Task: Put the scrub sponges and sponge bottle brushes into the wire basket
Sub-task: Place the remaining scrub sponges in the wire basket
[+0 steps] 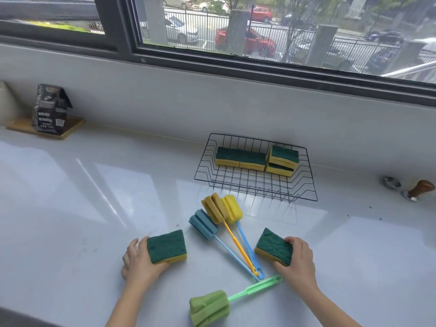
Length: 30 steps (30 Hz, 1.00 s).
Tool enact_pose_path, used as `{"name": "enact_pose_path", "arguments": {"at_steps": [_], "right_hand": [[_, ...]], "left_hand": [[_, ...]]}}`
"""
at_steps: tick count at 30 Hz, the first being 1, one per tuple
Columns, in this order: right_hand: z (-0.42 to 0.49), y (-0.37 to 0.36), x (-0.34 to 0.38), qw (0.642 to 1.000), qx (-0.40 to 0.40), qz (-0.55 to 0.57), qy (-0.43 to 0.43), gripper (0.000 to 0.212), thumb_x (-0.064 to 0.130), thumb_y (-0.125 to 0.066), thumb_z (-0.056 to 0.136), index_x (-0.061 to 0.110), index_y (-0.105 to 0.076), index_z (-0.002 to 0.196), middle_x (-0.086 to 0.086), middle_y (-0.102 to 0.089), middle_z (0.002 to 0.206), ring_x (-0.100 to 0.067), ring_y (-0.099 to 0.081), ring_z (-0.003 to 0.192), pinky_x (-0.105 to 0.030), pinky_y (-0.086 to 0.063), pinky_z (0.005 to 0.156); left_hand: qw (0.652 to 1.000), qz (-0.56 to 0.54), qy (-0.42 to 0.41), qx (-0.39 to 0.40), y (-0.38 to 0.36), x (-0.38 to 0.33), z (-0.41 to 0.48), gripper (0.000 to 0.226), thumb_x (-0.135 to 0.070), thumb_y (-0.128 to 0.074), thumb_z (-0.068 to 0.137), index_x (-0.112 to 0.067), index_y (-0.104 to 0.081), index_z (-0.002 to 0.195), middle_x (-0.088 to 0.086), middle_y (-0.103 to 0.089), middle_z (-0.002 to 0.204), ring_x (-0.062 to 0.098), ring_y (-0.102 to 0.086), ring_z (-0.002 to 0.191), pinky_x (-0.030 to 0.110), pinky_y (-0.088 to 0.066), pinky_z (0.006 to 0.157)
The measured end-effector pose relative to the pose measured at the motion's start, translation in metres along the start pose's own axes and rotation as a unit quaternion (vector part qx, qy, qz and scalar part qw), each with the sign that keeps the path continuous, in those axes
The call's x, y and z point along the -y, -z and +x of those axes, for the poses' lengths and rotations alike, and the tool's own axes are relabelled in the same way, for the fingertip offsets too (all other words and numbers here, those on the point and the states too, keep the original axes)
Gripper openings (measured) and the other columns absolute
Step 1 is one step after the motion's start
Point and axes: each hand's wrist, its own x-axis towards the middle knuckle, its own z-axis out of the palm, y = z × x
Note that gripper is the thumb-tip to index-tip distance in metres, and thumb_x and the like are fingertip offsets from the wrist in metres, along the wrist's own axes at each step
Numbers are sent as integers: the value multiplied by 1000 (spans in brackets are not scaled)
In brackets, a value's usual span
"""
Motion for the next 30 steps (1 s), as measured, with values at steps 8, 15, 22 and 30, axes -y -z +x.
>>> {"name": "enact_pose_path", "arguments": {"at_steps": [8, 15, 22, 30], "right_hand": [[12, 6, 18, 989, 61, -72, 112, 39, 26, -72, 70, 32, -56, 105, 10, -53, 122, -17, -49, 111, -35, -42, 89], [27, 15, 28, 978, 110, -137, 110, 30, 24, -68, 71, 32, -51, 95, 13, -52, 98, -15, -49, 92, -30, -41, 77], [40, 27, 32, 979, 179, -86, 40, 31, 30, -73, 67, 36, -51, 88, 18, -55, 95, -12, -49, 95, -33, -38, 82], [102, 78, 72, 970, 210, 120, 9, 27, 13, -76, 70, 30, -60, 83, 7, -61, 101, -13, -56, 102, -32, -54, 70]], "left_hand": [[978, 61, -201, 11, -3, 2, -1, 77, -28, -68, 74, -25, -28, 140, -4, -41, 141, 20, -31, 131, 37, -31, 105], [988, 32, -150, 22, -2, -5, 10, 47, -12, -66, 66, -32, -41, 100, -12, -54, 103, 17, -45, 101, 33, -39, 74], [982, -64, -157, 85, 27, -19, 27, 36, -12, -76, 63, -30, -55, 86, -9, -65, 89, 21, -58, 91, 34, -46, 72], [959, -170, -221, 51, 67, -109, 66, 37, -16, -77, 68, -34, -58, 93, -14, -65, 100, 6, -59, 96, 19, -43, 76]]}}
